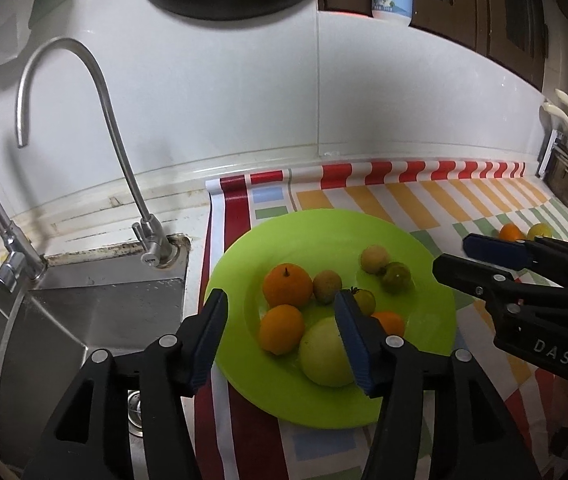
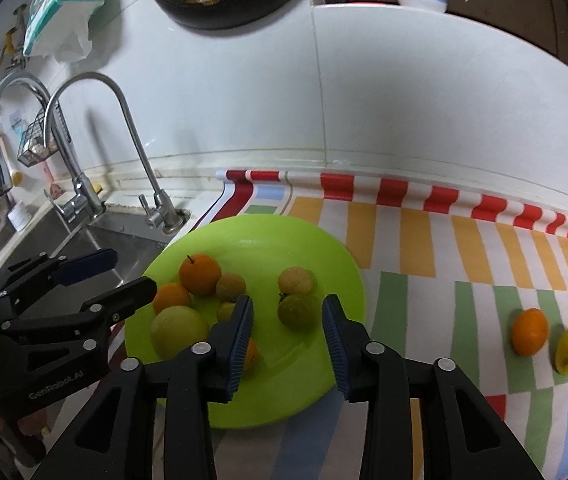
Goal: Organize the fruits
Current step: 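Withdraw both tools from the plate toward the last orange and yellow grapefruit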
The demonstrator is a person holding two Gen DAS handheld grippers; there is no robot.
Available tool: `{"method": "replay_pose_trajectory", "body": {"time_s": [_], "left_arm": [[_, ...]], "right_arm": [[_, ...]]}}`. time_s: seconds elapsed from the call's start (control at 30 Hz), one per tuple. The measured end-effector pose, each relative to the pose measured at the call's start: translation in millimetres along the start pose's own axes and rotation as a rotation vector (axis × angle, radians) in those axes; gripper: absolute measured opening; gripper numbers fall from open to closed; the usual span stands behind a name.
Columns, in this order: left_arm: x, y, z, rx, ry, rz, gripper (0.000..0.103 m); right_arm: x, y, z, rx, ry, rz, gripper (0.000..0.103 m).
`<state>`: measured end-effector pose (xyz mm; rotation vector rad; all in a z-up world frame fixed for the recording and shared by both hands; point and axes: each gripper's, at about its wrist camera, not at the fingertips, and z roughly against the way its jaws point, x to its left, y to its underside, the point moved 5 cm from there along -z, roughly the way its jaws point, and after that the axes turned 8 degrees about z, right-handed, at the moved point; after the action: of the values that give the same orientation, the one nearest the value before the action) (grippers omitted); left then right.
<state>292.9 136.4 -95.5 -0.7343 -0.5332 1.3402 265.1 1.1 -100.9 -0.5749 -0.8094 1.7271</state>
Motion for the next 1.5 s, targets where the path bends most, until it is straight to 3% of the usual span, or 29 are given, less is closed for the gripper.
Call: {"method": "replay_pose_trajectory", "body": {"time_s": [0.43, 0.67, 0.97, 1.3, 1.5], "left_arm": [[-18, -5, 39, -0.07, 0.016, 0.003, 0.068], [-36, -7, 63, -0.133, 0.025, -0.008, 0.085], [-75, -6, 87, -0.186, 0.002, 0.009, 0.094], [-123, 0, 100, -0.201, -0.011, 0.033, 0.096], [-157, 3, 100, -0.212, 0.017, 0.016, 0.096]], "right_arm": [[-11, 5, 58, -0.07, 0.117, -0.037, 0.056], [-24, 13, 90, -0.106, 0.169, -0.07, 0.066], [-53, 27, 128, -0.157, 0.216, -0.081, 0.079], [-91, 37, 161, -0.185, 0.21, -0.047, 0.079], [-121, 48, 179, -0.19, 0.231, -0.046, 0.079]]}}
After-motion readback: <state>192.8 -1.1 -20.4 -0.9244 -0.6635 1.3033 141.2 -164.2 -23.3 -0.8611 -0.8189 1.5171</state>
